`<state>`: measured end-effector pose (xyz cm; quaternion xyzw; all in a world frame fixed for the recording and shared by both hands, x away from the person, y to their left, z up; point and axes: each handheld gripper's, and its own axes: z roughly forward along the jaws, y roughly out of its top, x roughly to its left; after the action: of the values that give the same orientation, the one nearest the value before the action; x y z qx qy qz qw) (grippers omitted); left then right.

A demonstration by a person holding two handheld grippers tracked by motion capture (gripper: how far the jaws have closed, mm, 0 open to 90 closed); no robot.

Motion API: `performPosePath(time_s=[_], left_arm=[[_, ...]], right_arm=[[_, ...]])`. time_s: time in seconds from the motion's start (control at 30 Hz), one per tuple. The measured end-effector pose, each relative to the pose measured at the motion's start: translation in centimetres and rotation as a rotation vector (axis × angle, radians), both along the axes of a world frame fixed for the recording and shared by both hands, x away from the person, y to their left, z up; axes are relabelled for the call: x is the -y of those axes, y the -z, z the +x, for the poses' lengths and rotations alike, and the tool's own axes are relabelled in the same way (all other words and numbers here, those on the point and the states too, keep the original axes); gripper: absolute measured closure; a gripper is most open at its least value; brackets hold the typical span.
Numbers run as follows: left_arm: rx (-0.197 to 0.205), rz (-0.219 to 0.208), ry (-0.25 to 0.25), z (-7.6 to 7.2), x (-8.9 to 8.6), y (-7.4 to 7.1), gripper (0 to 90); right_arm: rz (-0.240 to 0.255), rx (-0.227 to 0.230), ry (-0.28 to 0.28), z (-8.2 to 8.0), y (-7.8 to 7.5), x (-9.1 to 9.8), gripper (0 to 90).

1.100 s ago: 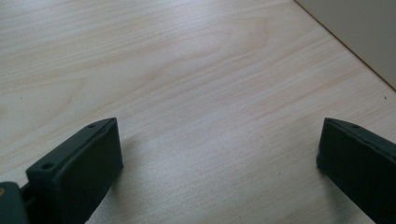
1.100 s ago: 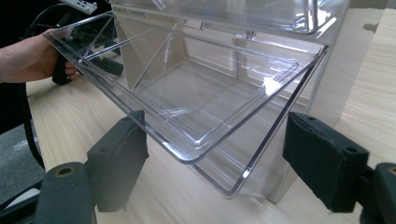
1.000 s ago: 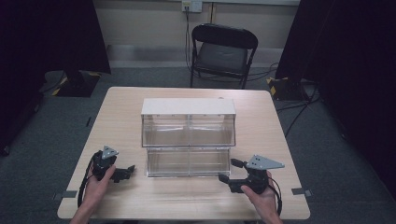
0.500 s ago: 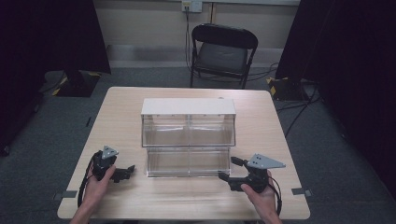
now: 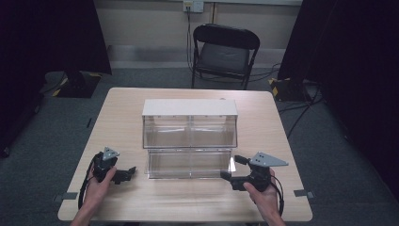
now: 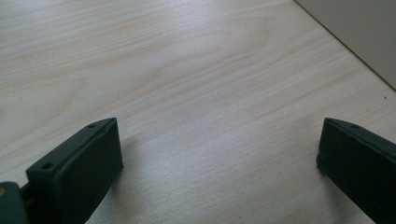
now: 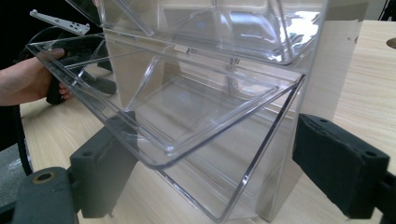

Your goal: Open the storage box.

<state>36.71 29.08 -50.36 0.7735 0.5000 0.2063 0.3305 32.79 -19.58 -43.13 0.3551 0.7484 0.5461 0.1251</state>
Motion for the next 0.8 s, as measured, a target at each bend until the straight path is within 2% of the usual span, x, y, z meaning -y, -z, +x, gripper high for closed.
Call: performPosePath(time_s=[0.07, 0.1, 0.23, 0.5, 0.8], left_arm=[[0.0, 0.0, 0.0, 0.0, 0.0, 0.0, 0.0], [0.001, 0.002, -0.001, 0.0, 0.0, 0.0, 0.0], [0.0, 0.0, 0.0, 0.0, 0.01, 0.0, 0.0], [0.001, 0.001, -0.001, 0.0, 0.0, 0.0, 0.0], [-0.002, 0.006, 0.002, 0.0, -0.03, -0.02, 0.0]], right_arm=[[0.011, 0.002, 0.005, 0.12, -0.3, 0.31, 14.0], [0.031, 0.0, 0.013, 0.2, -0.51, 0.52, 14.0], [0.018, -0.005, 0.023, 0.37, -0.68, 0.74, 13.9], [0.039, -0.012, 0.019, 0.51, -0.76, 0.71, 14.1], [0.036, -0.015, 0.015, 0.84, -0.91, 0.39, 14.1]])
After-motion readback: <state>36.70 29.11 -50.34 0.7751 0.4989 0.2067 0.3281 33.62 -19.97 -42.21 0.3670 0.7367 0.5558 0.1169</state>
